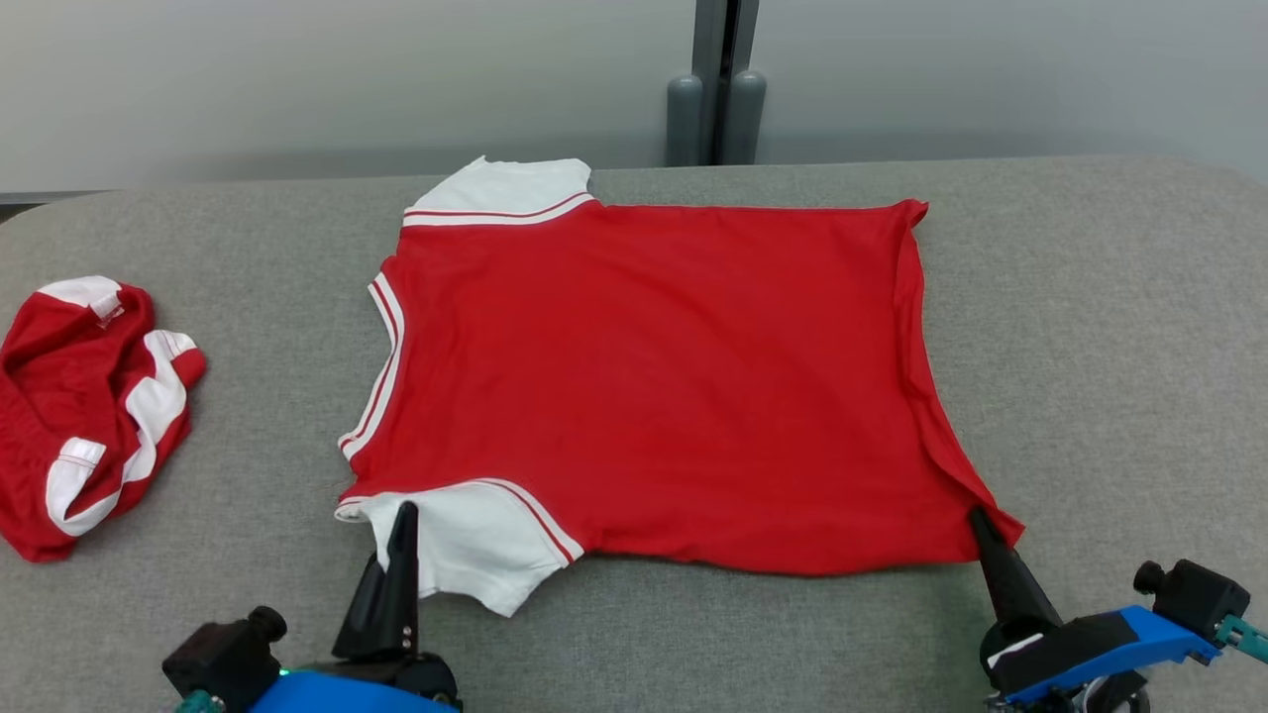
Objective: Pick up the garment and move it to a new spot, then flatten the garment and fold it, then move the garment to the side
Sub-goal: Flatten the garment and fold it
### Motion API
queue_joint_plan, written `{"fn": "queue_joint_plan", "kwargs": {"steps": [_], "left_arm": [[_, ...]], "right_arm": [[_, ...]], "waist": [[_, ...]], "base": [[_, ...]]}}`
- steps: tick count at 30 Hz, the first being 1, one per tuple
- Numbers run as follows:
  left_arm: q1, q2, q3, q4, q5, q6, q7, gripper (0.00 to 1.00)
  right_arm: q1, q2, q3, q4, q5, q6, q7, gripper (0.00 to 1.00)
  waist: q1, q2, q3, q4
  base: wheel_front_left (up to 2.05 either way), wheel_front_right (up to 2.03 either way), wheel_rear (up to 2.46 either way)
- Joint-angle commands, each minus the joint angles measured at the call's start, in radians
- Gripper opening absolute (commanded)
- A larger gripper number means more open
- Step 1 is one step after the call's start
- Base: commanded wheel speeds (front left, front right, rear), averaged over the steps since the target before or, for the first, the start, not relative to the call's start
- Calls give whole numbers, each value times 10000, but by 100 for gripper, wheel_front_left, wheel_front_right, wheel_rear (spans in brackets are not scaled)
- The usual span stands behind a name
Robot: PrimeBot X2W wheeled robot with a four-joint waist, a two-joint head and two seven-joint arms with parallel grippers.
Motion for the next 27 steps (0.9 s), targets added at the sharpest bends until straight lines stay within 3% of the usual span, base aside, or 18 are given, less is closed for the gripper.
{"fn": "queue_joint_plan", "kwargs": {"steps": [1, 12, 27], "left_arm": [[-335, 148, 121, 59, -89, -61, 24, 0], [-2282, 750, -145, 1242, -178, -204, 249, 0], [-5459, 1346, -1022, 4300, -497, -254, 101, 0]], "right_arm": [[-229, 71, -158, -83, -43, 5, 100, 0], [-1468, 638, -843, 237, -323, 5, 1066, 0], [-4154, 940, -959, 2224, -1149, 5, 1183, 3]], "waist": [[0, 1, 31, -28], [0, 1, 457, -259], [0, 1, 1251, -375]], "base": [[0, 0, 0], [0, 0, 0], [0, 0, 0]]}}
